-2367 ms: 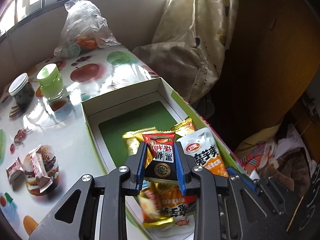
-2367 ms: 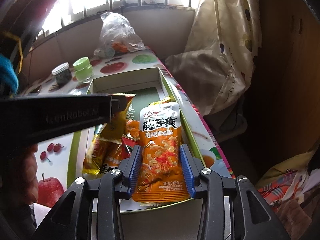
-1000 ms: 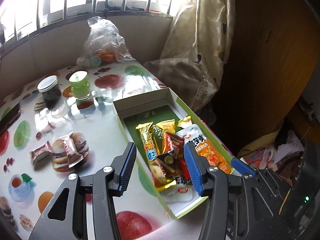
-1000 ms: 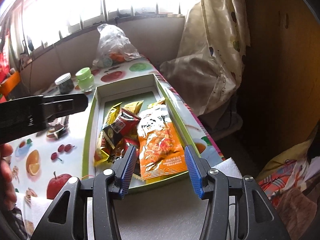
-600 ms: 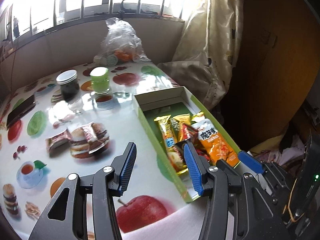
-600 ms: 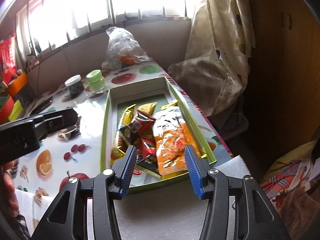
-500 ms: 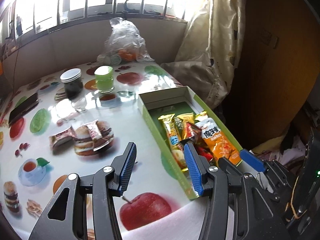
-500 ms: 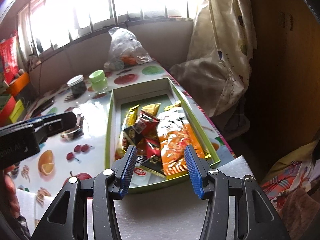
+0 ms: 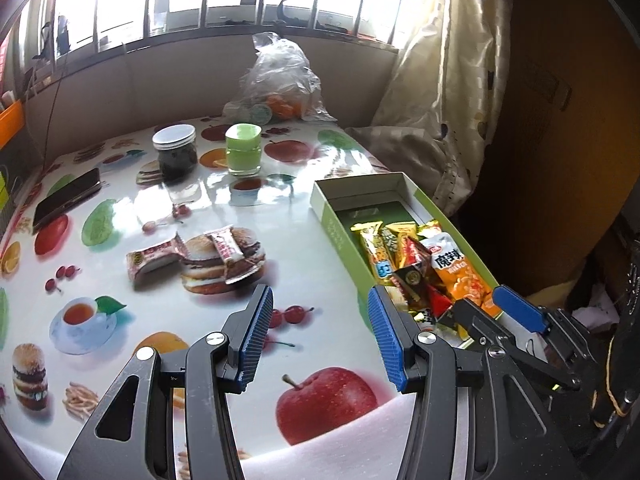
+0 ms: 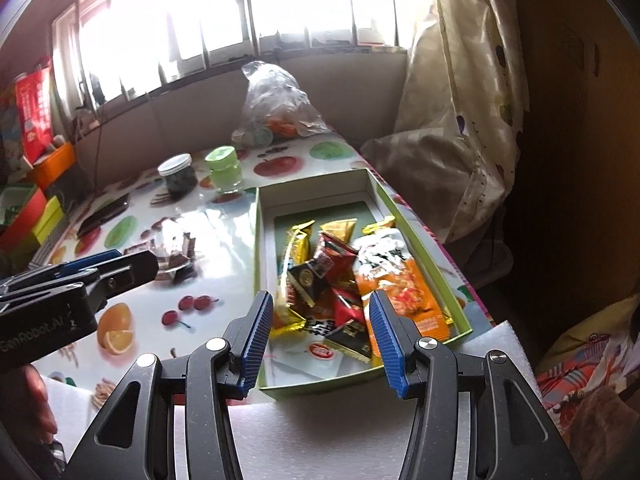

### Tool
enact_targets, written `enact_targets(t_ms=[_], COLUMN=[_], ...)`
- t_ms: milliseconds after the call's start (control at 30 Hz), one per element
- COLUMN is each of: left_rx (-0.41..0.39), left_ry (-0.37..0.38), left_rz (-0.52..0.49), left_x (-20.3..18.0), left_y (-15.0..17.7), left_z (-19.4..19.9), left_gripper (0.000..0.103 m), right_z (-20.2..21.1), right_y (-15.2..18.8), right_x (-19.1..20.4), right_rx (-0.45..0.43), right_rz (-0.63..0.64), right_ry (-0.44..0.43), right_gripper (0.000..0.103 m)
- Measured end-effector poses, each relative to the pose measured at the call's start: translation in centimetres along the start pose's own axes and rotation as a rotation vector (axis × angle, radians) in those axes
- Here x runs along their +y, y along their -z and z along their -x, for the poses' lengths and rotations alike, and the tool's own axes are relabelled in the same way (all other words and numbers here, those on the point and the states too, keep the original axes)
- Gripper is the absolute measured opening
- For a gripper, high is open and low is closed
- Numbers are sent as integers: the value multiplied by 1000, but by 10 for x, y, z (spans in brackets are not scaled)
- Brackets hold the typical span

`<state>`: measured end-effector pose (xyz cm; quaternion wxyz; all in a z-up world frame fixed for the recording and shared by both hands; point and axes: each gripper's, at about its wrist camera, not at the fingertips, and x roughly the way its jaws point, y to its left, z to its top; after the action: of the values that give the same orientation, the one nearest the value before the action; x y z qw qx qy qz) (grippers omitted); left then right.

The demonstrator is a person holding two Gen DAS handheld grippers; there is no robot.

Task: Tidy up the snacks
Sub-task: 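Move both open grippers back over the white-red wrapped bars on the table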

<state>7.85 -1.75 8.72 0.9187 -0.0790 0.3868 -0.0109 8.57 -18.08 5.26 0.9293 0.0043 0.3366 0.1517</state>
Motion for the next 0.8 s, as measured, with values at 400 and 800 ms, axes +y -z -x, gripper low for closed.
enact_targets(t_ms=[400,800], left_rx=[-3,1], left_ry=[-24,-70], left_rz=[31,67], left_x=[32,73], left_y=[1,0], left_z=[4,2], left_gripper=[51,51], right_z=[-5,-31], right_y=[-14,-31], right_x=[31,66], right_rx=[-15,11], right_rz=[45,92], right_ry=[-43,-97], right_gripper=[49,49])
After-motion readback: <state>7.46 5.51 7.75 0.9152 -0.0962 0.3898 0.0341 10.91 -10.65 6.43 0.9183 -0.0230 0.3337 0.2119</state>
